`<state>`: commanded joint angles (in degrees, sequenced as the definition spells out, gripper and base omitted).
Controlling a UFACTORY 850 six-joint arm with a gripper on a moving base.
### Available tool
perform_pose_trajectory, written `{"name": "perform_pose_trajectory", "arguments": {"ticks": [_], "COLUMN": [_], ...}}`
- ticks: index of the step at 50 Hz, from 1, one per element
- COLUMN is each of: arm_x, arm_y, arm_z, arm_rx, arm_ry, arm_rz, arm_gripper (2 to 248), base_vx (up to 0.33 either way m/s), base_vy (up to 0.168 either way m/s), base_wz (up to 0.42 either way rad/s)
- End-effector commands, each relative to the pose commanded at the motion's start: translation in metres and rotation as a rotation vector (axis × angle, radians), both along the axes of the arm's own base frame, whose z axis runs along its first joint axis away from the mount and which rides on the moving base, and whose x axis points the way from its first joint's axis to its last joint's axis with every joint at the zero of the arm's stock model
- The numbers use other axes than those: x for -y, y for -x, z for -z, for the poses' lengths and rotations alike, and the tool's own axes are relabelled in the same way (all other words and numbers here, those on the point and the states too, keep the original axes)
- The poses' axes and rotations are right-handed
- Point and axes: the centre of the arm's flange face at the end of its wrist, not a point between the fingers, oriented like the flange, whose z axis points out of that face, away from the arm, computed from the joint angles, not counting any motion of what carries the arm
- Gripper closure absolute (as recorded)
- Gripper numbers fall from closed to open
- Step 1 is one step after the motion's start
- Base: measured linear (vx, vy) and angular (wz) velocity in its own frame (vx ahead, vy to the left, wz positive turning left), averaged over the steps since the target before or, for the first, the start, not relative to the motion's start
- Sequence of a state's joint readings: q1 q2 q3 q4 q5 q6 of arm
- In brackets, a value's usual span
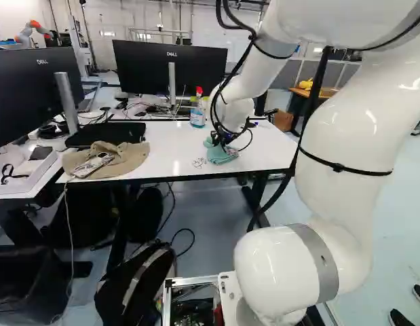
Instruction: Clean the table with the green towel
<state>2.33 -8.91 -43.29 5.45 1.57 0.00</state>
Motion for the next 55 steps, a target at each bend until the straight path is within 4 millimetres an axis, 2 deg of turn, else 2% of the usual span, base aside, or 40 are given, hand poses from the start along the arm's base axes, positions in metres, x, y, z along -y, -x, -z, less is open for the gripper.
{"name": "perform_pose_trajectory", "arguments": {"ticks": [35, 55], "arm_x": [0.001, -0.001], "arm_y": [0.019, 0.045], "arm_z": [-0.041, -0.040], "arm_rx": [0.084, 0.083], "arm_ry": [-0.003, -0.004], "arm_rz": [0.000, -0.006], "arm_gripper": [209, 209], "base_vx": [0.000, 0.000], "base_vy": [0.000, 0.000], "base_wz": [0.000, 0.000]}}
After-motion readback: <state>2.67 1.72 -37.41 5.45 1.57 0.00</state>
